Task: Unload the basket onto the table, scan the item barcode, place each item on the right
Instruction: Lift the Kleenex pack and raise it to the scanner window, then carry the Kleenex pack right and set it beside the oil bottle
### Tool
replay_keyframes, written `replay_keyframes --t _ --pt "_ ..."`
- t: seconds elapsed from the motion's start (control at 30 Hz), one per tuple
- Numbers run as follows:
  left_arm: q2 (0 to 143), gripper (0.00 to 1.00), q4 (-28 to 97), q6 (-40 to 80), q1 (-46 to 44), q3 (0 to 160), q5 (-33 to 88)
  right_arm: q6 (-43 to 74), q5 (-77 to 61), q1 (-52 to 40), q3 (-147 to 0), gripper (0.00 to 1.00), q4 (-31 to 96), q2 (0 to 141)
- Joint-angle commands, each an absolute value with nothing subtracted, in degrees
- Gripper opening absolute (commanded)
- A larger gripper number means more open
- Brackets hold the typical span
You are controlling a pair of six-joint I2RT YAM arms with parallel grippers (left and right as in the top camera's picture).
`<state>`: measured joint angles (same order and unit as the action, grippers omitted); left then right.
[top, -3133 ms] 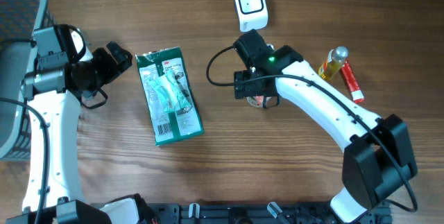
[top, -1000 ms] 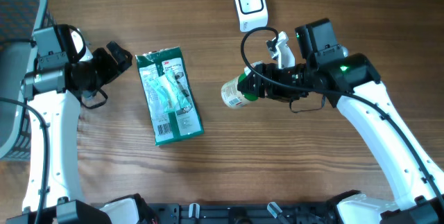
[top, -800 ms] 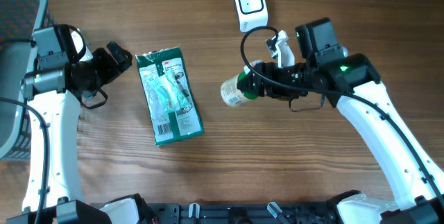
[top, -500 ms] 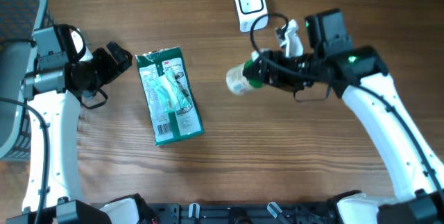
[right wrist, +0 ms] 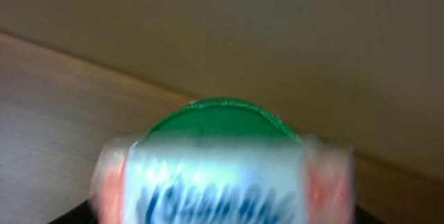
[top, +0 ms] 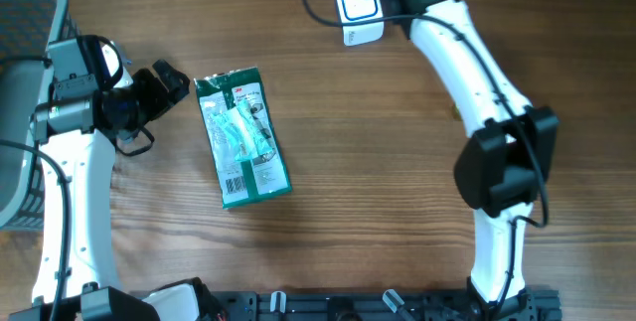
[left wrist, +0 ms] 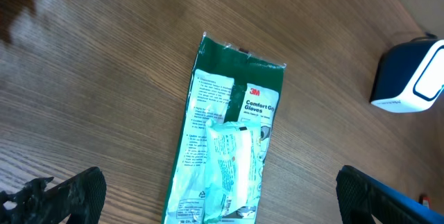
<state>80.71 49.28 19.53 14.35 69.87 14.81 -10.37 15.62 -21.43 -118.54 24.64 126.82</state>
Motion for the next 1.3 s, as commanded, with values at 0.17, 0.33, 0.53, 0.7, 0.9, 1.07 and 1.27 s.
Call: replay_keyframes --t 0.17,0.33,0.53,0.7,0.9,1.07,1.27 --pt "80.4 1.00 49.1 18.4 14.2 70.3 14.5 -17.4 34.1 -27.4 -119.2 0.04 13.7 133.7" --pt "80.4 1.00 49.1 18.4 14.2 70.3 14.5 -7.6 33.6 -26.3 -118.8 0.04 17.4 134.0" --pt "80.4 1.00 49.1 18.4 14.2 70.3 14.5 3.0 25.6 -24.3 -118.8 0.04 20.4 135.1" --pt "80.4 1.00 49.1 18.4 14.2 70.3 14.5 4.6 25.6 -24.4 -118.7 0.05 23.3 135.6" --pt "80.4 1.00 49.1 18.4 14.2 70.3 14.5 4.6 25.6 -24.9 -118.5 0.04 24.1 136.2" --pt "80.4 1.00 49.1 18.4 14.2 70.3 14.5 1.1 34.9 -26.5 -118.5 0.05 22.9 136.2" --pt "80.4 1.00 49.1 18.4 14.2 70.3 14.5 -4.2 39.6 -29.0 -118.5 0.05 19.5 136.6"
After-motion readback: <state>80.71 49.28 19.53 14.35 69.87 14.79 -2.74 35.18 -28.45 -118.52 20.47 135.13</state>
